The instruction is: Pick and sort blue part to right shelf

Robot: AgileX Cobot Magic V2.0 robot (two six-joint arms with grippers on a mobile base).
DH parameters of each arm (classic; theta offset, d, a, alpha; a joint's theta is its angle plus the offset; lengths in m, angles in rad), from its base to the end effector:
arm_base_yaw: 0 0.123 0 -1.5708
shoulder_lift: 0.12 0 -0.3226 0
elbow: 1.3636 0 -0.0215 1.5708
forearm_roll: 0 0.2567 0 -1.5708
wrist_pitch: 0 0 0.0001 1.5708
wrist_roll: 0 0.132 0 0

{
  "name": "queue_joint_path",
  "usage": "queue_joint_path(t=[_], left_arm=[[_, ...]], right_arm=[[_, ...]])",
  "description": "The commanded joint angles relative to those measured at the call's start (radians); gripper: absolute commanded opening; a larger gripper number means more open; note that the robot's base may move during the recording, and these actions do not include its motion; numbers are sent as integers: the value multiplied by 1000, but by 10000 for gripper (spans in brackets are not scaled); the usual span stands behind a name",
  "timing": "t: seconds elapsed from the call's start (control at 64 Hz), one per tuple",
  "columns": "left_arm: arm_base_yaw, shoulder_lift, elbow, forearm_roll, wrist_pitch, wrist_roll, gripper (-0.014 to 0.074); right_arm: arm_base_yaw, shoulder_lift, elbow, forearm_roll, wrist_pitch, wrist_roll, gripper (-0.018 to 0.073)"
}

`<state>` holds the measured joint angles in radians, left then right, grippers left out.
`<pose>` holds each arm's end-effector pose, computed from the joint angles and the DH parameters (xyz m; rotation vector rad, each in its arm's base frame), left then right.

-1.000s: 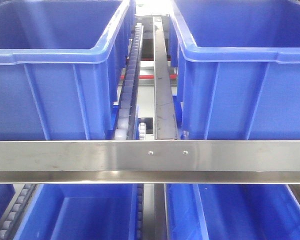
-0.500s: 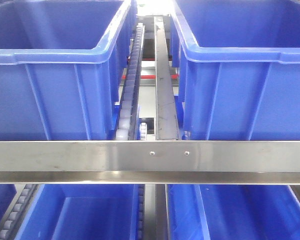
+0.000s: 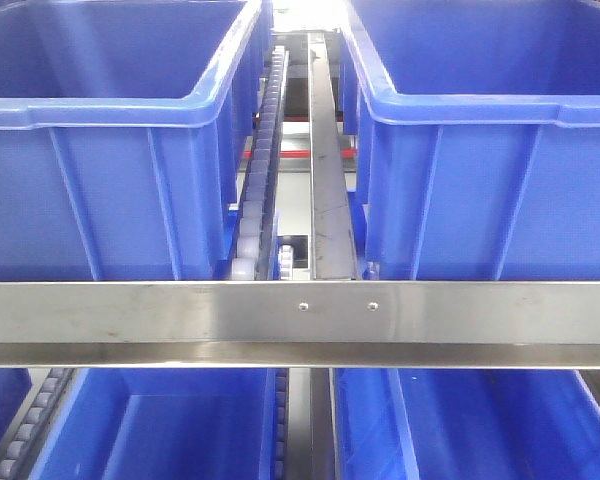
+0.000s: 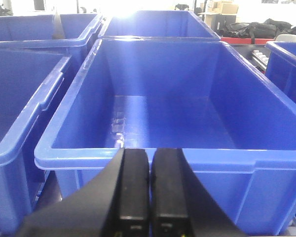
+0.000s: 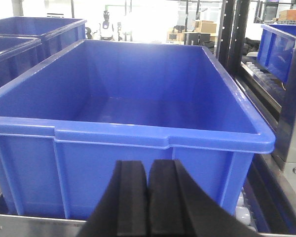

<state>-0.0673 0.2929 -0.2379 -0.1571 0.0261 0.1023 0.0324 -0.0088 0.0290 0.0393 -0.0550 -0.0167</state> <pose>0.0921 -0.0068 0.2829 0.0130 1.5652 -0.0993 0.0651 0.0018 0.2134 -0.0054 1.4490 0.0434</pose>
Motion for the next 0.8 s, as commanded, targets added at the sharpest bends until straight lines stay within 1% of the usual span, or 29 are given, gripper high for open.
queue_joint_path(t=[0.0, 0.172, 0.312, 0.39, 0.437, 0.453, 0.515, 0.531, 0.64, 0.781], left_arm=[[0, 5, -28, -8, -93, -9, 125], [0, 5, -28, -8, -94, -9, 125], [2, -26, 6, -3, -93, -9, 125], [4, -77, 26, -3, -101, -9, 125], [4, -119, 36, 0, -84, -9, 125], [4, -133, 40, 6, -82, -9, 125], [11, -206, 62, 74, -71, -9, 125], [11, -228, 69, 77, -60, -10, 125], [23, -326, 108, 66, 20, -14, 125], [19, -322, 171, 76, -8, -65, 125]], right_arm=[[-7, -24, -19, -8, -93, 2, 56], [-7, -24, -19, -8, -93, 2, 56], [-7, -24, -19, -8, -93, 2, 56], [-7, -24, -19, -8, -93, 2, 56], [-7, -24, -19, -8, -93, 2, 56], [-7, -24, -19, -8, -93, 2, 56], [-7, -24, -19, -8, -92, 2, 56], [-7, -24, -19, -8, -92, 2, 56], [-7, -24, -19, -8, -92, 2, 56], [-7, -23, -19, -8, -93, 2, 56]])
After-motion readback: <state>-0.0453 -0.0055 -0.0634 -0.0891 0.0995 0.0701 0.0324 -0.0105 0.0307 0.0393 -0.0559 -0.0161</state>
